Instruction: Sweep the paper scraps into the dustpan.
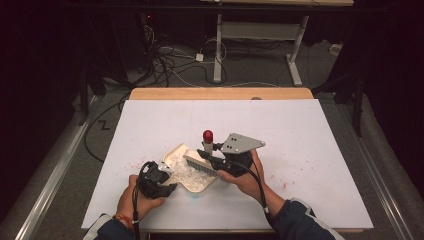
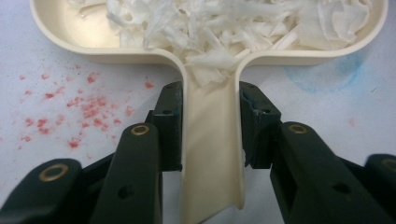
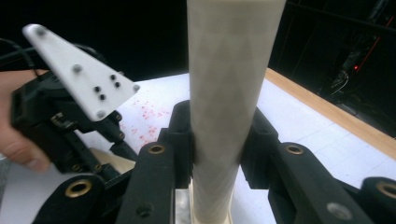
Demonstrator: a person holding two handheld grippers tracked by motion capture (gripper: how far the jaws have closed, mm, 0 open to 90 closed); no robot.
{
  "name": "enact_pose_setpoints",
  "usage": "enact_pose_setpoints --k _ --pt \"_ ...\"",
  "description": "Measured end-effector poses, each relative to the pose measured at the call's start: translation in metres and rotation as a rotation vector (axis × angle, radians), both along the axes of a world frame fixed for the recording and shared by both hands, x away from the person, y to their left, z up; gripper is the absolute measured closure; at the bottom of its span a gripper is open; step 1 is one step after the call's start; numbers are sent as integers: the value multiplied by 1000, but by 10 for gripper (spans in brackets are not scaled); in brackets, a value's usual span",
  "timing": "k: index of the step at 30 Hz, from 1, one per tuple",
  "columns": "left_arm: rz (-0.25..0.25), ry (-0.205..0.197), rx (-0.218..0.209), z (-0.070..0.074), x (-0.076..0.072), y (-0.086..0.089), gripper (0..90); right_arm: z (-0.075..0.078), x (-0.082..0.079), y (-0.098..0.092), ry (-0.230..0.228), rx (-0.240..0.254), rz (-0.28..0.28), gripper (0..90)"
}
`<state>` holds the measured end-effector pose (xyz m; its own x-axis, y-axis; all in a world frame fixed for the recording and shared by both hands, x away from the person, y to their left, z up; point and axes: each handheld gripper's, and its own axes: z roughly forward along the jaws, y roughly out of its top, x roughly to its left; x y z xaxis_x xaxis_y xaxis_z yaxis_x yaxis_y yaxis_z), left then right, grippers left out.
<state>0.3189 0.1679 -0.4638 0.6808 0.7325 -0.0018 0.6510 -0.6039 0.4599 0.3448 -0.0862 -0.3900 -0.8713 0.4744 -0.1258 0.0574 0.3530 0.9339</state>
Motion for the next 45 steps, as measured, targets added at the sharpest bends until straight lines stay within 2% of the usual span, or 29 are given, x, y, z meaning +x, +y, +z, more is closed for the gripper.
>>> enact_pose_setpoints --k 2,6,11,15,25,29,37,45 --pt "3 -2 0 0 0 0 633 3 -5 -3 -16 -15 0 700" --pt "8 -2 -5 0 0 0 633 11 -7 -14 -18 26 -10 700" --pt "7 0 -4 0 0 0 634 19 -8 -24 -44 29 -39 700" --pt "12 -2 -6 0 0 0 634 27 -9 -37 -48 51 -59 700" --pt "50 -13 -12 2 1 5 634 38 -11 -75 -47 52 -98 700" --pt "62 -20 -10 3 0 7 634 38 -14 -97 -50 24 -124 699" --pt "68 -25 -11 3 -1 10 634 39 -18 -146 -26 27 -195 700" --pt "83 -31 -17 4 1 17 633 31 -22 -173 -1 6 -230 699"
